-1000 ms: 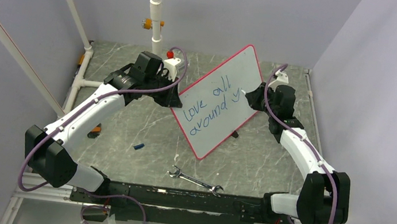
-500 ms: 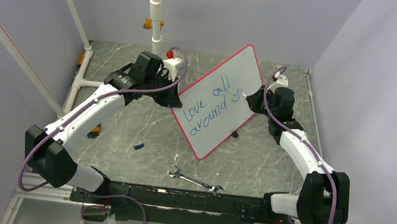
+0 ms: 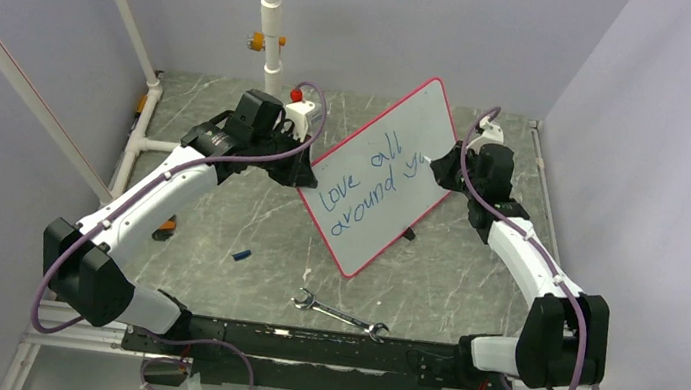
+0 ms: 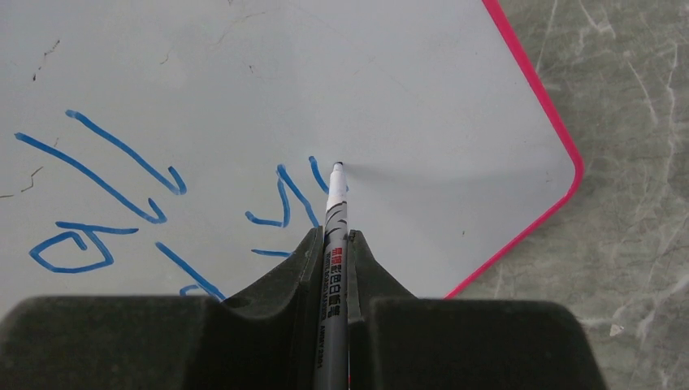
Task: Write a sentence on the whiteboard
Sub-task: Write a sentence on the whiteboard, then put down the whiteboard on the whiteboard stand.
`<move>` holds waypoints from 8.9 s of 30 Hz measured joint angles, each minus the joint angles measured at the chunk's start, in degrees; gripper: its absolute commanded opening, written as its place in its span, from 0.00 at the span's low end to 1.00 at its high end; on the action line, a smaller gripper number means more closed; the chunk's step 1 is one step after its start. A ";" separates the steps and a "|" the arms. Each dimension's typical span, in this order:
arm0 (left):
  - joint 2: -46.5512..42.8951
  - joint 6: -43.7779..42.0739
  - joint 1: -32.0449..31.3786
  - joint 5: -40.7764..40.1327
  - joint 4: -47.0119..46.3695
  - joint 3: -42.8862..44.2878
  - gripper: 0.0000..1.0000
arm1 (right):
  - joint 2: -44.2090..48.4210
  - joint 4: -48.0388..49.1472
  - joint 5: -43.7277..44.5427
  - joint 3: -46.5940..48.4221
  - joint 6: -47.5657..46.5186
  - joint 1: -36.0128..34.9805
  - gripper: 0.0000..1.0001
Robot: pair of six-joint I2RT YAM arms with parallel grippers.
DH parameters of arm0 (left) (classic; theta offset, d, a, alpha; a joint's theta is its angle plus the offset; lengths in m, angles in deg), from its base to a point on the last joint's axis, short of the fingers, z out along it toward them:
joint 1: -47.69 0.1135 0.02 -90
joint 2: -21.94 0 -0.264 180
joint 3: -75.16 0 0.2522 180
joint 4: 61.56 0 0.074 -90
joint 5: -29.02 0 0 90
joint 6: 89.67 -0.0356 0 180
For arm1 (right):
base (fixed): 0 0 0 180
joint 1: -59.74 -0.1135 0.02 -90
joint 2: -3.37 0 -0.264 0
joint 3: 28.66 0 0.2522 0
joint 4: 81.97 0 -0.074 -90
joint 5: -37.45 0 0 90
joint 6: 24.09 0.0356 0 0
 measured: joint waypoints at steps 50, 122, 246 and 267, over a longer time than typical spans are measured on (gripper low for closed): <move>0.02 -0.48 -0.37 -0.39 -0.15 0.09 0.00 | 5.42 -1.16 4.33 -0.31 0.68 0.13 0.00; 0.85 1.22 -0.37 -0.81 -0.44 0.35 0.00 | -6.01 -0.81 3.34 6.36 0.70 1.42 0.00; -18.67 18.73 -0.85 0.76 -16.24 -22.51 0.00 | 24.48 -17.31 7.56 -0.90 1.73 2.12 0.00; -33.68 36.65 -5.62 -13.25 -47.30 -52.68 0.00 | 23.19 -16.83 7.56 -3.50 2.64 2.12 0.00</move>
